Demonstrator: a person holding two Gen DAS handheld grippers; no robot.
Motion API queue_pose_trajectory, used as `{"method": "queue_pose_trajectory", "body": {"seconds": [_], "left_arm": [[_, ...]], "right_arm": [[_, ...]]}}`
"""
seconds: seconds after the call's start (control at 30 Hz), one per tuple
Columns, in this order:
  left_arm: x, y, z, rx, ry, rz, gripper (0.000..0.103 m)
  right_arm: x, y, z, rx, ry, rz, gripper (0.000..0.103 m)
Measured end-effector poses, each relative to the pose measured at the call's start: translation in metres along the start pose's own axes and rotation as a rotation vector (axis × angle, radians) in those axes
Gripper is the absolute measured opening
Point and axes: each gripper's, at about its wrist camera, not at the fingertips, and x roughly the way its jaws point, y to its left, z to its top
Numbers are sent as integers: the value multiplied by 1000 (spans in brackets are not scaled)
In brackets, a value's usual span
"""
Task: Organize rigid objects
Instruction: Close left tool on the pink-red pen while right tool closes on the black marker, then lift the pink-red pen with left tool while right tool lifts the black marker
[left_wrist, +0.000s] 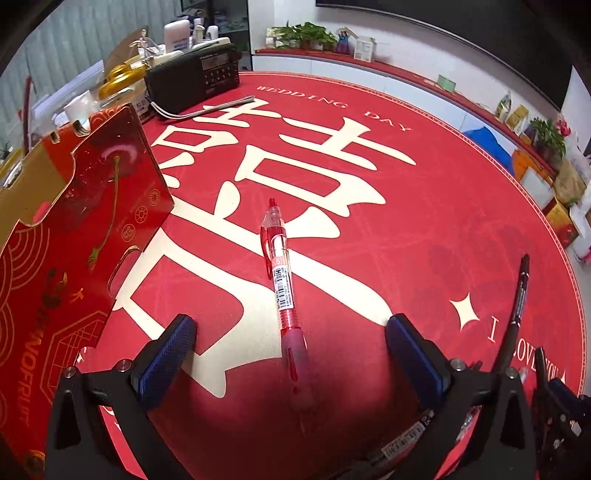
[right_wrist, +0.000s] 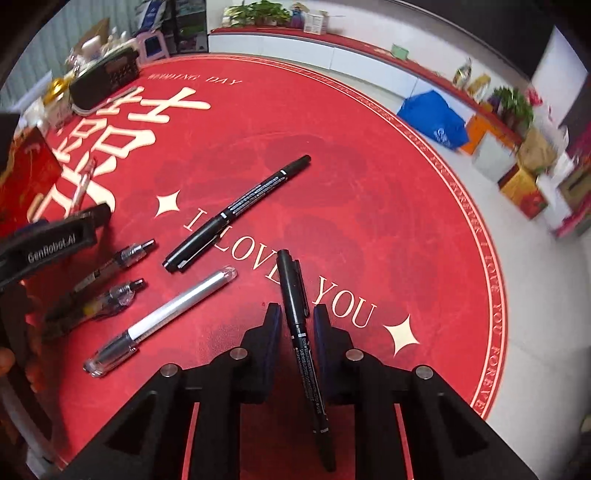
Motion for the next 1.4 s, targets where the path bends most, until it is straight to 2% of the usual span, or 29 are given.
{"method": "queue_pose_trajectory", "body": {"seconds": [0.13,0.23,0.27,0.33,0.37,0.4,0.5,0.83,0.93,1.07,1.3,1.37,1.4], "left_arm": [[0,-1,1,-5,-7,3,103],[0,-4,4,35,14,-24,100],[-2,-7,5,62,17,-45,92],[-8,-13,6,112,13,-76,65],[-11,-14,6,133,14,-89,33],[-13,-14,7,142,26,-112,11],[-19,3,5,66,76,-212,11],[-74,25,-35,74,-14,-220,11],[-78,21,-43,112,-26,-185,11],[-59,23,-47,93,35,-165,11],[-39,27,-34,100,58,-118,11],[-36,25,-31,115,50,-105,15],[-34,23,-29,124,48,-100,21]], "right_arm": [[0,-3,-1,-10,-5,22,17],[-1,-6,-3,11,-1,50,14],[-2,-7,-4,21,2,65,15],[-6,-10,-9,56,9,112,14],[-8,-11,-13,71,10,130,14],[-11,-11,-16,82,6,141,14],[-22,-11,-24,103,-24,162,14],[-63,4,-31,109,-132,267,14],[-54,13,-30,64,-101,230,14],[-27,21,-32,36,-14,158,14],[-21,23,-38,12,1,139,15],[-21,21,-38,15,4,148,15],[-22,21,-38,13,5,149,15]]}}
